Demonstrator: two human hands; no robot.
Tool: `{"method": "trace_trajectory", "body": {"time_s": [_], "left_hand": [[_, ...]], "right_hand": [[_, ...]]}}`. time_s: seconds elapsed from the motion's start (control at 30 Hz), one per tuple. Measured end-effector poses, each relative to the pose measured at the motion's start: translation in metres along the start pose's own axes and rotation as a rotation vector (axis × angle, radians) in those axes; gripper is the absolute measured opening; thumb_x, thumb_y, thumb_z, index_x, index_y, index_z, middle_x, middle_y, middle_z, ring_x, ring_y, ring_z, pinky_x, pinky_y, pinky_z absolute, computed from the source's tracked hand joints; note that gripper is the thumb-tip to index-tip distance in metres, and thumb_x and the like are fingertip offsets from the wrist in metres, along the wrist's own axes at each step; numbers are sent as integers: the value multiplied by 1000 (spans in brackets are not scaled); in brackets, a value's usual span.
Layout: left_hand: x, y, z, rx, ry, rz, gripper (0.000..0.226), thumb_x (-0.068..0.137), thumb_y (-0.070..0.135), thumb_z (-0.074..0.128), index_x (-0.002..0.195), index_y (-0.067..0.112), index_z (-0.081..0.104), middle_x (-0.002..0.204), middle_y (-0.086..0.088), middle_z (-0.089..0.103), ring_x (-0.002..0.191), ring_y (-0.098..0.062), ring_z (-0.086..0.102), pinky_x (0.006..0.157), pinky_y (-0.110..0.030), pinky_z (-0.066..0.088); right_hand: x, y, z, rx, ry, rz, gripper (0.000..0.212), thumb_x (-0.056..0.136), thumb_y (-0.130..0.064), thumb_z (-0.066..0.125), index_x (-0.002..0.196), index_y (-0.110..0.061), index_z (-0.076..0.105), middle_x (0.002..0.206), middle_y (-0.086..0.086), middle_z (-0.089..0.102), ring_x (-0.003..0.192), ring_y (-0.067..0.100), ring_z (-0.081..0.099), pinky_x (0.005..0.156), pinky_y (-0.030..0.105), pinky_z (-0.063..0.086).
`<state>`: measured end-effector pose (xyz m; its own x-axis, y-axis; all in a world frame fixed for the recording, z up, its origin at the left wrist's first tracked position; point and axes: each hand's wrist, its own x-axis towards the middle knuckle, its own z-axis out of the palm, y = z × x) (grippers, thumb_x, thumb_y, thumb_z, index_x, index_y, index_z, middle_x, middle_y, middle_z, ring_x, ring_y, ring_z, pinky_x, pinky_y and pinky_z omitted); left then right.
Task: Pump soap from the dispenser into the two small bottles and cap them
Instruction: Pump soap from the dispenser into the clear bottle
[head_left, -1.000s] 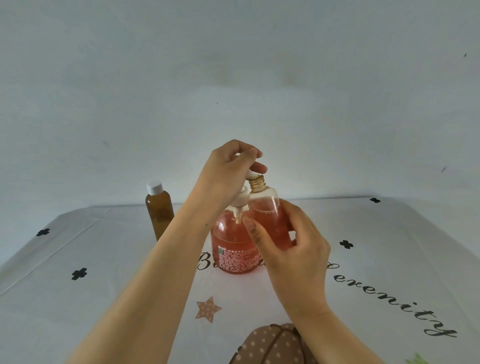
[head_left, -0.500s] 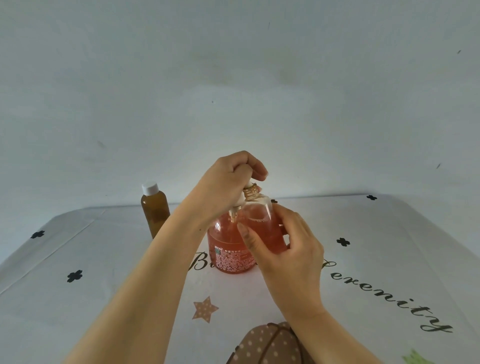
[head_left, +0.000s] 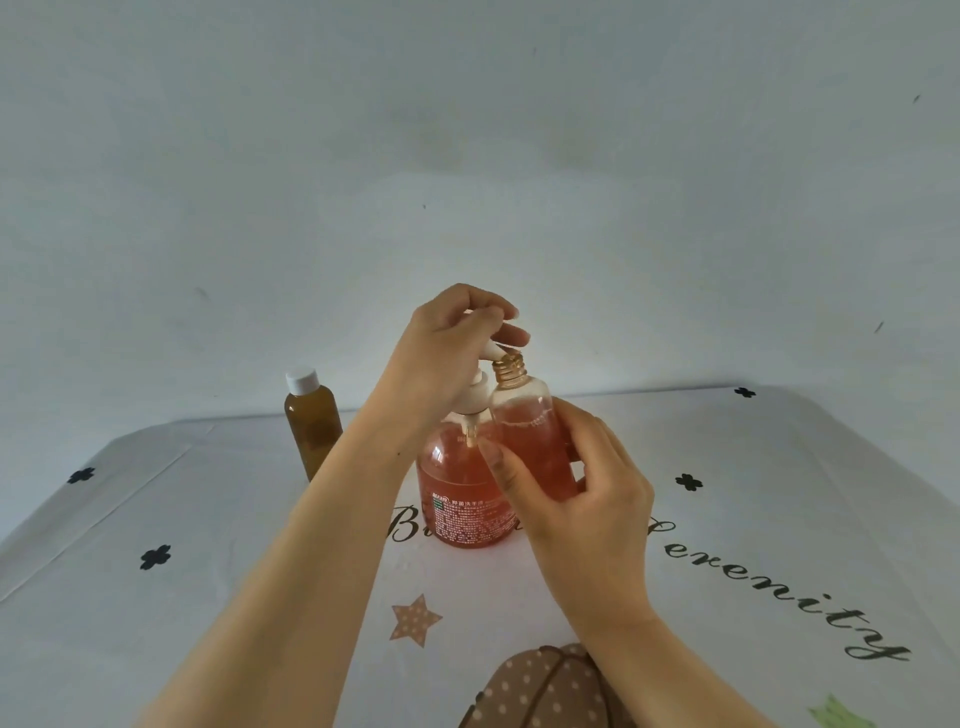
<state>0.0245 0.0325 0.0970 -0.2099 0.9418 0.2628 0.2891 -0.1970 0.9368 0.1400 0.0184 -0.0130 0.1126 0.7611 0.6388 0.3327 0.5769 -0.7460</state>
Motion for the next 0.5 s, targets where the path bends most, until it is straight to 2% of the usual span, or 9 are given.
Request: {"method": "trace_trajectory", "body": {"time_s": [0.1, 0.23, 0.37, 0.5], "left_hand": [[0, 4, -4, -13, -6, -5, 20, 98, 25, 46, 97, 18, 65, 93, 0, 74, 92, -17, 69, 92, -45, 50], [-1, 5, -1, -13, 22, 7, 20, 98, 23, 46, 99, 16, 64, 93, -2, 74, 88, -18, 70, 90, -45, 51], [-1, 5, 1, -1, 45, 4, 18, 98, 21, 47, 97, 16, 65, 89, 0, 74, 86, -17, 70, 89, -45, 53], [-1, 3, 1, -11, 57, -13, 17, 97, 21, 49, 97, 16, 65, 88, 0, 74, 88, -19, 70, 90, -46, 53]], "right_hand": [[0, -1, 0, -6, -14, 13, 60, 76, -74, 59, 115, -29, 65, 101, -18, 67, 90, 2, 64, 78, 35, 57], [0, -2, 0, -14, -25, 16, 58, 76, -75, 57, 116, -34, 63, 100, -20, 66, 91, 2, 64, 78, 33, 58], [0, -2, 0, -13, -19, 14, 58, 75, -75, 58, 116, -33, 64, 100, -19, 67, 90, 2, 63, 79, 39, 56], [0, -3, -1, -7, -16, 18, 61, 75, -75, 59, 117, -31, 65, 101, -18, 67, 90, 3, 64, 77, 36, 57]]}}
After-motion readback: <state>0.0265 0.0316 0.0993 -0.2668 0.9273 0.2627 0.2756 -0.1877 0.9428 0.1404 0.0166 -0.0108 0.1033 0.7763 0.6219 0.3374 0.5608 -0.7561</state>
